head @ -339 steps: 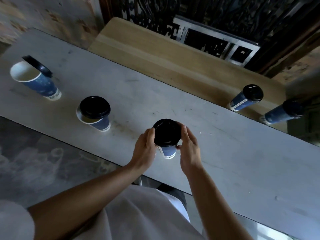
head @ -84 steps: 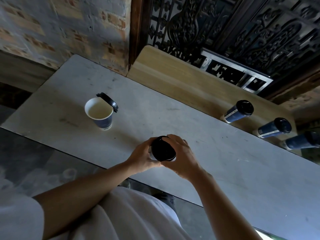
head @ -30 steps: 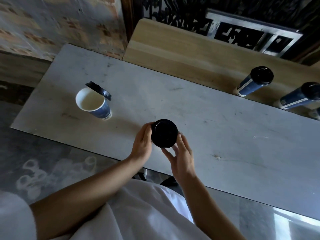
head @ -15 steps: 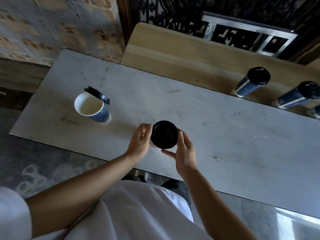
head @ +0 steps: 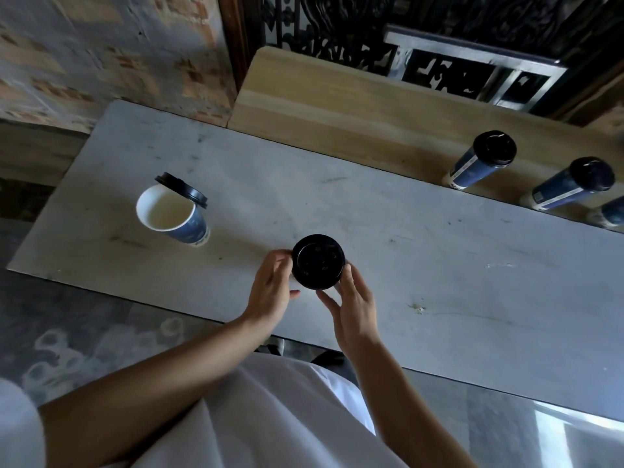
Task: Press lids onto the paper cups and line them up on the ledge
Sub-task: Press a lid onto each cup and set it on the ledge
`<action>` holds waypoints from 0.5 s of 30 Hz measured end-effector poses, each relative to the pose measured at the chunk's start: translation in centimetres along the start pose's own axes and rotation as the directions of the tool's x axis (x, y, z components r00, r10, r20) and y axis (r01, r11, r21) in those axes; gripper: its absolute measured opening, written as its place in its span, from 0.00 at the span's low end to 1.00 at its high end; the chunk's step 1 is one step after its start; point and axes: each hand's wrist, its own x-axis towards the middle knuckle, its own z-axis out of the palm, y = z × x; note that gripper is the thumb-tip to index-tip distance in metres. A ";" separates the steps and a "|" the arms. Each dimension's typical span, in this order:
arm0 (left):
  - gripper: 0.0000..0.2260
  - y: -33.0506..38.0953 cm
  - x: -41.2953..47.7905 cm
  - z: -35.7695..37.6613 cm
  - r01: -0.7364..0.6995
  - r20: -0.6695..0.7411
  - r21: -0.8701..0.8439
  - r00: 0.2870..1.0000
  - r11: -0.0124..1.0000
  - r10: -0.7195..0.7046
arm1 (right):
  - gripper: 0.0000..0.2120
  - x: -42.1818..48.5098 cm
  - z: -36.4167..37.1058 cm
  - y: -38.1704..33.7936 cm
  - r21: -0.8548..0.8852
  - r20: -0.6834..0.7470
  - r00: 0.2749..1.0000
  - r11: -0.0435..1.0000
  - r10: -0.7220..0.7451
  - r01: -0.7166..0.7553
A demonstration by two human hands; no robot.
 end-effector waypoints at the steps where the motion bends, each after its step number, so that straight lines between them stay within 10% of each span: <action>1: 0.12 0.1 0.1 0.0 -0.004 -0.024 0.021 1.000 1.000 0.005 | 0.17 0.1 -0.1 -0.1 -0.021 0.003 1.000 1.000 0.002 -0.002; 15: 0.11 0.4 1.6 0.0 -0.205 0.105 -0.068 0.972 0.976 0.211 | 0.11 1.0 1.1 -1.5 -0.033 -0.014 0.998 0.998 0.057 -0.057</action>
